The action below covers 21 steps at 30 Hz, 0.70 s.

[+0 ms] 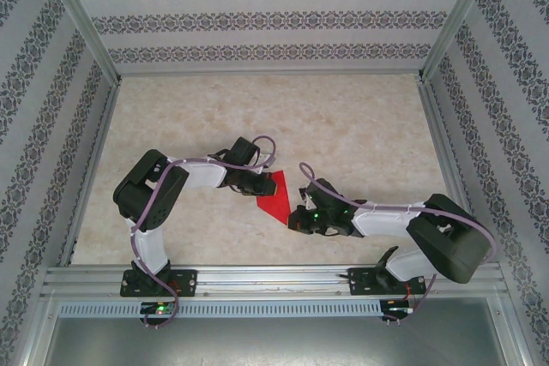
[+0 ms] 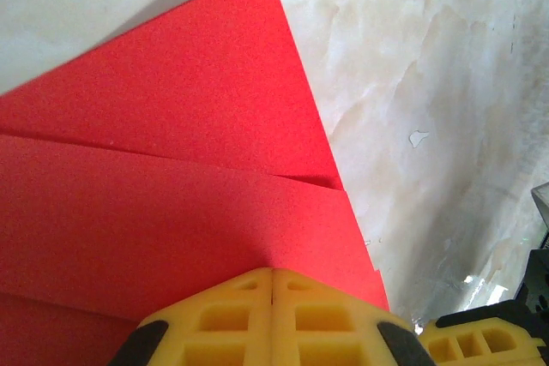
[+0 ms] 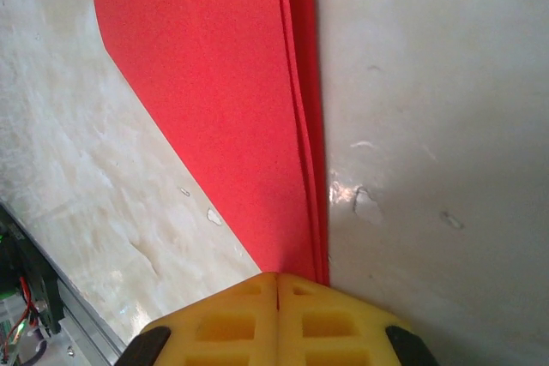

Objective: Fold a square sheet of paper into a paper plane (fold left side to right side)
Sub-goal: Fourth fold the wing at the center of the table.

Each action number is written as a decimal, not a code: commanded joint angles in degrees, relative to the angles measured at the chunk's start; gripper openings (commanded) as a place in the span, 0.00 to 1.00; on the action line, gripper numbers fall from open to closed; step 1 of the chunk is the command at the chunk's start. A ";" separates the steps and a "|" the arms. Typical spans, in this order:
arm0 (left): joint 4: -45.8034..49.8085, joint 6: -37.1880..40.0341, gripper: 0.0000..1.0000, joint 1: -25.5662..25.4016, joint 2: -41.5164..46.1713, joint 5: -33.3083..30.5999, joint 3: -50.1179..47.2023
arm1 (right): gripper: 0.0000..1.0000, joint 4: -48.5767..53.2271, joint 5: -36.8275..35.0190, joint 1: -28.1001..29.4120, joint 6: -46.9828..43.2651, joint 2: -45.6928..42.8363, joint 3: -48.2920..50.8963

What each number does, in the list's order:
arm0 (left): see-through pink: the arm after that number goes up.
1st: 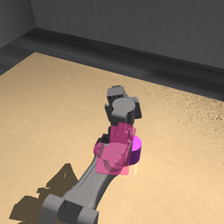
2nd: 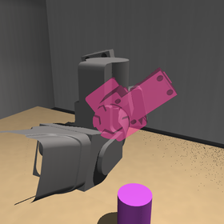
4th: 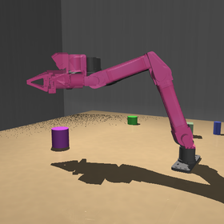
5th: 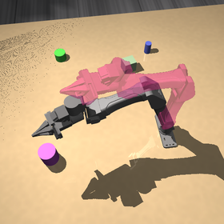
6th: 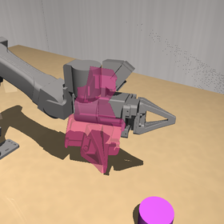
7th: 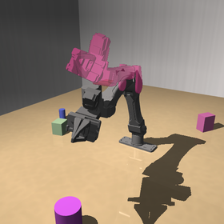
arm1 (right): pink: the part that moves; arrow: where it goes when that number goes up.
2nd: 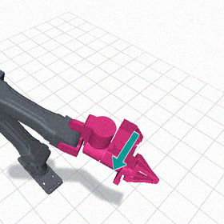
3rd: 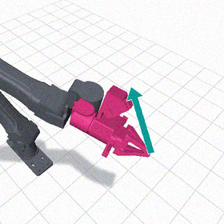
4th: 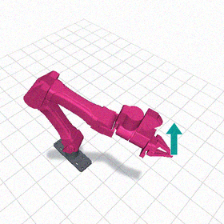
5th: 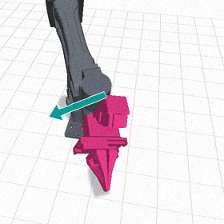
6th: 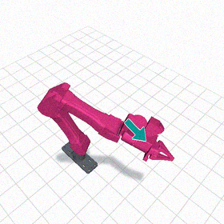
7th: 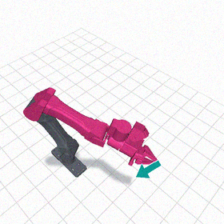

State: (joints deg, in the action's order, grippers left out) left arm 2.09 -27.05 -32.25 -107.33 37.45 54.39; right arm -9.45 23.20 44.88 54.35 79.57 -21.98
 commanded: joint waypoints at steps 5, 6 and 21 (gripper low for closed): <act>2.88 1.00 0.00 0.08 -2.81 -5.36 -0.35 | 0.00 9.74 -0.71 0.39 0.83 -3.21 2.87; 2.87 0.89 0.00 0.08 -2.72 -5.31 -0.32 | 0.00 10.94 -0.70 0.40 0.51 -4.17 2.62; 2.32 0.47 0.00 -0.01 -2.61 -4.68 -0.25 | 0.00 8.94 -1.70 1.30 -3.59 0.82 -11.83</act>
State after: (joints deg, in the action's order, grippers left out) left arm 2.13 -27.05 -32.25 -107.33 37.43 54.50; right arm 1.63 22.98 45.65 52.34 77.62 -31.64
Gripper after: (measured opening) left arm 0.035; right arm 0.047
